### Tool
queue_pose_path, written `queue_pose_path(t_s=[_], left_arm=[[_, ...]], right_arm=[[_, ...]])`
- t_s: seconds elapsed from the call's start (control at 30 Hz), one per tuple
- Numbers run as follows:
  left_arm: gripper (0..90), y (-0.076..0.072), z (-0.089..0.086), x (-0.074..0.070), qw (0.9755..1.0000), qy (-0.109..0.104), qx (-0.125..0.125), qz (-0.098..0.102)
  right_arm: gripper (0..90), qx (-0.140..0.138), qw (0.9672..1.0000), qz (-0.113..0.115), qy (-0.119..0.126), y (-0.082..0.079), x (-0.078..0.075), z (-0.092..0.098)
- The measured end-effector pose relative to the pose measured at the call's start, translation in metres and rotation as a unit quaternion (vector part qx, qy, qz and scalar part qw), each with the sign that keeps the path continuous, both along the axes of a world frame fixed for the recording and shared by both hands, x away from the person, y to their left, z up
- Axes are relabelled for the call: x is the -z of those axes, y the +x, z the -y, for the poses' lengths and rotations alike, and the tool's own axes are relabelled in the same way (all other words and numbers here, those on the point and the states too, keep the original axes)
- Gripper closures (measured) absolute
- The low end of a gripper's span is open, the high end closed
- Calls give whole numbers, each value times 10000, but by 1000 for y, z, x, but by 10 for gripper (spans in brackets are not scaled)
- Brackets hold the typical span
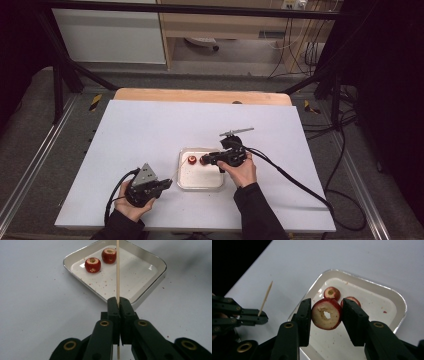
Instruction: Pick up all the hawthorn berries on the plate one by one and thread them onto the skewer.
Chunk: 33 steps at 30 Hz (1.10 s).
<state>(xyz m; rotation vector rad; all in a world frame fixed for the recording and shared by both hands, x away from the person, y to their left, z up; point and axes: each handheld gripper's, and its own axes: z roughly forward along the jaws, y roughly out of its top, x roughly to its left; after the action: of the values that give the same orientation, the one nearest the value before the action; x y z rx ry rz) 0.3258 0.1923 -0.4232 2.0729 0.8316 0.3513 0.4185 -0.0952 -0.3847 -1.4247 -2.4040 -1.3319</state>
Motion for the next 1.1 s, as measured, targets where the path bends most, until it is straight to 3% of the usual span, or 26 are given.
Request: queue_pose_path(t_s=[0.2,0.5,0.77,1.1], left_arm=[[883,0,0,0,9998,-151,-154,-30],[883,-3,5,4,9987,-323,-392,-67],[883,-6,17,5,9966,-550,-608,-44],[883,-2,31,3,9942,-821,-690,-88]], right_arm=[[604,234,9969,210,727,-2,2,5],[605,497,9887,496,1327,-3,7,6],[605,755,9770,803,1827,-5,6,4],[606,1031,9596,1115,2370,-6,1,3]])
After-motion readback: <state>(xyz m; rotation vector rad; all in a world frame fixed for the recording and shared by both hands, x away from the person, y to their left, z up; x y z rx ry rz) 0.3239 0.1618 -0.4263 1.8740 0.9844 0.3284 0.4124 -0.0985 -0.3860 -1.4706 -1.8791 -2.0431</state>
